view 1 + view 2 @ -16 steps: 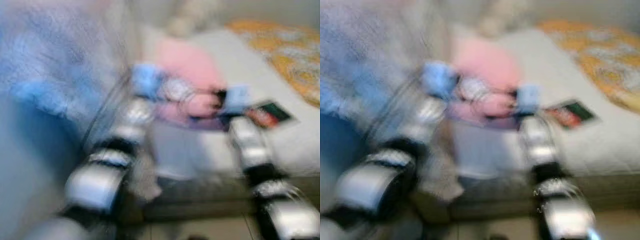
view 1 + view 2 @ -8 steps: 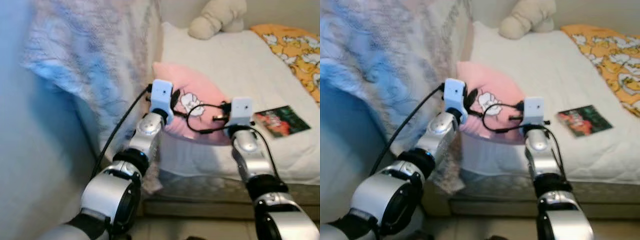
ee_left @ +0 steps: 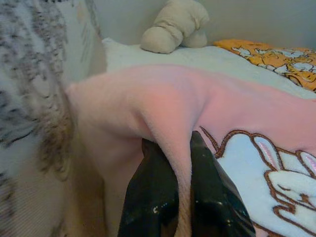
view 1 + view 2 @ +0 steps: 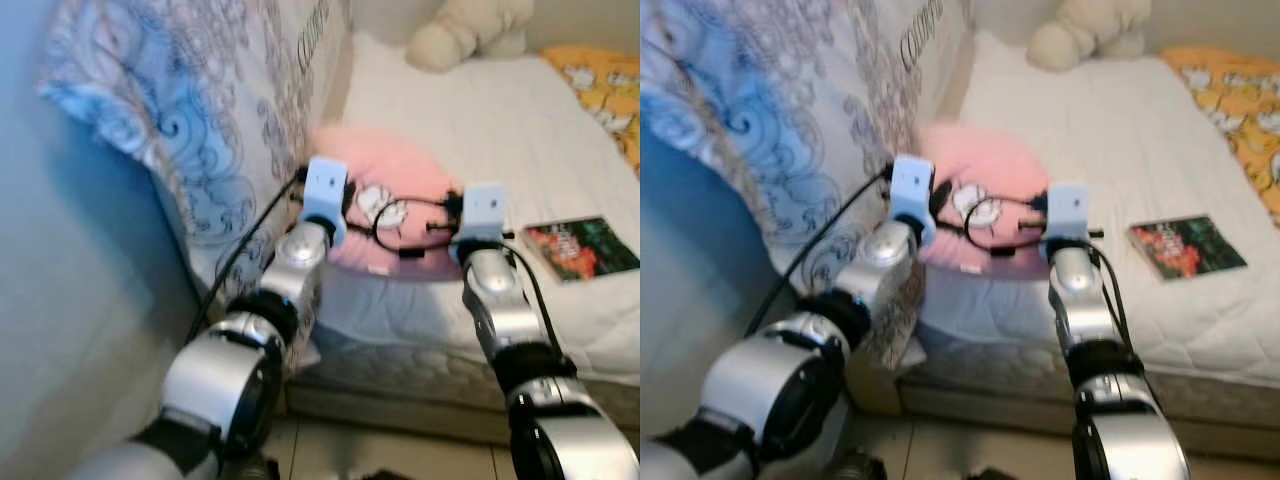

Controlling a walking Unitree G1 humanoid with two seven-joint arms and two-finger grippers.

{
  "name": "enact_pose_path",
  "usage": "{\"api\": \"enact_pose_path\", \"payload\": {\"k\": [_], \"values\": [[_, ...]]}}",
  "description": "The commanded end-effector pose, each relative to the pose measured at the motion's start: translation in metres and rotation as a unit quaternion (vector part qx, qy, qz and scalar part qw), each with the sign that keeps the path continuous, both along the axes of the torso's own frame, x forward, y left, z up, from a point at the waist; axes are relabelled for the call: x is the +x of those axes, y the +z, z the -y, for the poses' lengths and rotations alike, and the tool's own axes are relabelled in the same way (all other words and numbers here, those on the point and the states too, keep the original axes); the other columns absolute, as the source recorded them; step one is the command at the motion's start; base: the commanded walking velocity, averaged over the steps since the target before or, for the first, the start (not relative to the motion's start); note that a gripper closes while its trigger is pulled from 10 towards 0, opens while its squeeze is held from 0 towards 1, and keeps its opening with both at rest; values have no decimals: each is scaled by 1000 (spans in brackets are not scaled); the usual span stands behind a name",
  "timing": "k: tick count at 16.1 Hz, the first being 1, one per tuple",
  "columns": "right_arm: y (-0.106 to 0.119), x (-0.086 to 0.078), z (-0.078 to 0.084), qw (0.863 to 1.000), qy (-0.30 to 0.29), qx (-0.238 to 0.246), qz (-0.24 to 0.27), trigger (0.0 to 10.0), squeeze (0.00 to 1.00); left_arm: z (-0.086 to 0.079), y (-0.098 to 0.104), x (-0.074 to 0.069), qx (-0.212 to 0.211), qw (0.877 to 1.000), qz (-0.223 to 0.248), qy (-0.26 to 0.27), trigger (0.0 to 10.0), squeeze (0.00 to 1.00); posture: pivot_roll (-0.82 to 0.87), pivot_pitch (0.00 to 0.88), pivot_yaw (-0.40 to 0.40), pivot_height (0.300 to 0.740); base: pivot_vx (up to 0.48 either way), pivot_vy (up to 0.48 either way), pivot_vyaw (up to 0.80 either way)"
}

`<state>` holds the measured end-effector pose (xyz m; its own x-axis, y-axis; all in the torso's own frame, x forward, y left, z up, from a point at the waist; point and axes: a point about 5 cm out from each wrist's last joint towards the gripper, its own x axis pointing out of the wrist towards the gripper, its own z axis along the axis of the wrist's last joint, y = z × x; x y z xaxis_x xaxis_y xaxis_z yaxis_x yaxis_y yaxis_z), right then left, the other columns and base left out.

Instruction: Clean up the room

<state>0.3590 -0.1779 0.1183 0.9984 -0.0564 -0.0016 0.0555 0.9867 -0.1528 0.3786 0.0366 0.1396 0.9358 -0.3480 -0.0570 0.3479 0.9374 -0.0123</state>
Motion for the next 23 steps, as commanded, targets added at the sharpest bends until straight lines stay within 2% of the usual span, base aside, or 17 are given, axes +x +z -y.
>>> {"api": "enact_pose_path", "payload": {"k": [1,4,6,8,9,10,11,12,14,15,17,18,20,21,23], "values": [[4,4,16,999,-38,-4,0,10000,0,-20,17,12,25,999,22,35,10000,0,-2,13,-40,728,0,0,0],[3,10,17,998,-54,-34,-11,10000,0,-17,19,13,54,998,25,16,10000,0,-22,39,-31,728,0,0,0],[-1,12,25,995,-80,-58,-36,10000,0,-10,15,11,70,997,20,-1,10000,0,-53,86,-32,728,0,0,0],[-3,13,32,993,-96,-44,-55,10000,0,-2,7,6,79,997,2,-19,10000,0,-69,121,-30,728,0,0,0],[1,14,32,994,-97,-23,-44,10000,0,-1,9,7,67,998,1,-18,10000,0,-70,129,-35,728,0,0,0],[6,14,31,996,-92,-6,-16,10000,0,-1,18,9,46,999,20,-22,10000,0,-75,133,-33,728,0,0,0],[11,8,31,996,-91,4,22,10000,0,-3,24,10,31,998,41,-31,10000,0,-65,129,-35,728,0,0,0],[10,2,31,995,-90,8,37,10000,0,-5,26,10,22,998,52,-38,10000,0,-55,118,-33,728,0,0,0],[4,-39,38,991,-112,0,70,10000,0,-20,18,-1,-4,995,88,-55,10000,0,-31,76,-30,728,0,0,0],[6,-78,44,985,-150,-9,87,10000,0,-31,12,-21,-16,992,112,-62,10000,0,1,23,-33,728,0,0,0],[9,-112,47,980,-178,-17,89,10000,0,-37,10,-48,-25,990,122,-67,10000,0,22,0,-29,728,0,0,0],[14,-142,45,979,-185,-17,84,10000,0,-42,15,-77,-40,989,130,-65,10000,0,28,0,-25,728,0,0,0],[16,-155,43,980,-185,-16,72,10000,0,-46,19,-95,-56,987,135,-59,10000,0,37,0,-27,728,0,0,0],[11,-153,44,980,-187,-21,61,10000,0,-48,17,-91,-60,988,133,-43,10000,0,42,0,-23,728,0,-416,0],[8,-138,40,983,-175,-18,56,10000,0,-39,16,-81,-44,990,126,-44,10000,0,38,0,-23,728,257,-403,0]]}}
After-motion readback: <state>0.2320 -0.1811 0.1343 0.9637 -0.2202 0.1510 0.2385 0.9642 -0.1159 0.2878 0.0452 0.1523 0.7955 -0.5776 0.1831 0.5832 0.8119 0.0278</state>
